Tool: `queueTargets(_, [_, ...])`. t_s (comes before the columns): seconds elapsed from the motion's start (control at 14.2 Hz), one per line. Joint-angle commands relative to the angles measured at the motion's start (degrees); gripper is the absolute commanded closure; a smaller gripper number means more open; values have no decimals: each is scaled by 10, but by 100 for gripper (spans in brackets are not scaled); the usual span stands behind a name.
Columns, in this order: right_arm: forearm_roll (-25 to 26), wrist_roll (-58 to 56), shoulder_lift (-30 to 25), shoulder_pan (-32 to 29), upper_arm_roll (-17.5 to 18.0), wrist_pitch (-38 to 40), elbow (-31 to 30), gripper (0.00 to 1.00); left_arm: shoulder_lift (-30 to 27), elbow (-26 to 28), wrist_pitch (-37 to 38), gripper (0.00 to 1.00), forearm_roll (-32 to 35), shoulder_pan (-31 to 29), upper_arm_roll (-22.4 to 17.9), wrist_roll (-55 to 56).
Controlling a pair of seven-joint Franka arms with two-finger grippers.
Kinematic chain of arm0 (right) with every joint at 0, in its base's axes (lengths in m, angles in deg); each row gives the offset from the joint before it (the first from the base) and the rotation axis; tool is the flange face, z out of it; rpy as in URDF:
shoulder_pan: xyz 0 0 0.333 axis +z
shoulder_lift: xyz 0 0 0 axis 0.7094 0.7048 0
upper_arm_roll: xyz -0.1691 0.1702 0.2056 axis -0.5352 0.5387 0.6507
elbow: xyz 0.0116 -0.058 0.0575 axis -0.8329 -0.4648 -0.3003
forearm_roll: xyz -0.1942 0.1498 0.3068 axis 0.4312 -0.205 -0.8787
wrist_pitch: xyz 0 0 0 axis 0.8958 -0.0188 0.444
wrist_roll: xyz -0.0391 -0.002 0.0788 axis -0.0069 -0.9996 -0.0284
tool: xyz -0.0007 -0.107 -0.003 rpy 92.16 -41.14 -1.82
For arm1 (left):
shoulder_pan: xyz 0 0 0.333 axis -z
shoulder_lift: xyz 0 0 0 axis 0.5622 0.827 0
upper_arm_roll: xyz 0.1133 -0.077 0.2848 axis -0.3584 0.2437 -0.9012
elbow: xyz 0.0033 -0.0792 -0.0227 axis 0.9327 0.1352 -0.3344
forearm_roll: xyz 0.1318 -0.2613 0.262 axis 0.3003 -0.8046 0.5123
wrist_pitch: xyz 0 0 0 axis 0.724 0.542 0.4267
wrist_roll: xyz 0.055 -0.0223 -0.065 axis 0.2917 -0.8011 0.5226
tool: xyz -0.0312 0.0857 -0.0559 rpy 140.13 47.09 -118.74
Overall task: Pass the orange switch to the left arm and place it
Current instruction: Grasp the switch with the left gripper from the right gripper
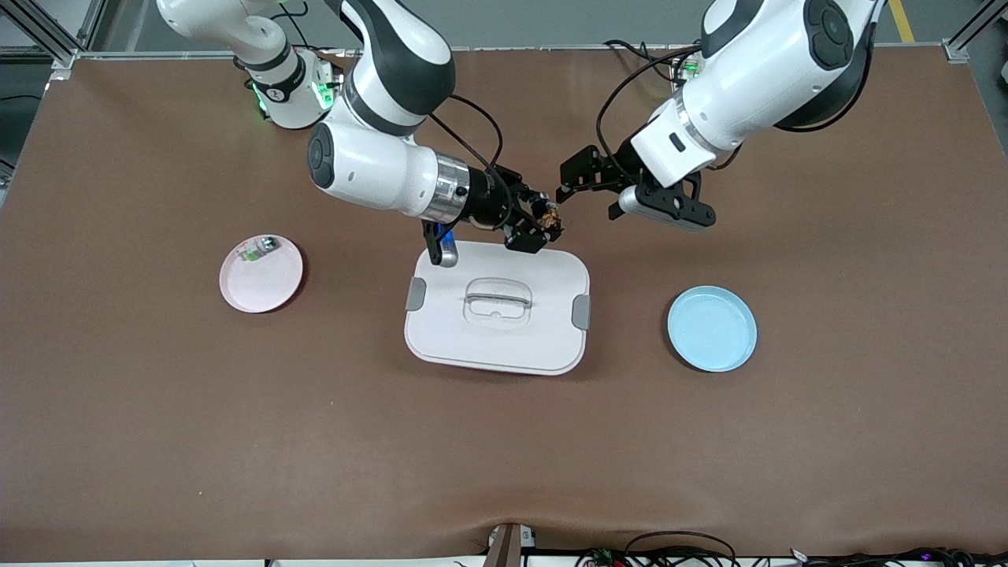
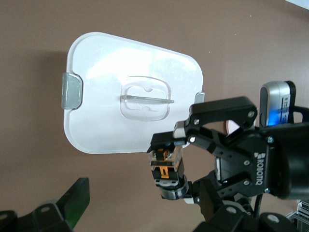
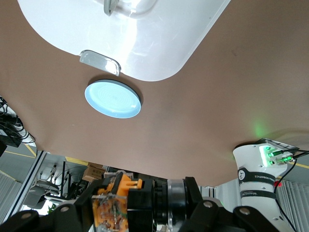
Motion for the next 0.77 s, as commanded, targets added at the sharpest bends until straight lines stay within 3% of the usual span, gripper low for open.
queueTargets(0.0, [-11, 9, 9, 7, -8, 2, 17, 66, -37, 61, -46, 11, -45, -2, 1, -30])
queueTargets(0.14, [-10, 8, 8, 6, -8, 3, 17, 66, -37, 77, -94, 20, -64, -2, 22, -30])
queueTargets(0.7, [-10, 9, 8, 6, -8, 4, 20, 66, -23, 99, -159, 32, -90, 0, 42, -32])
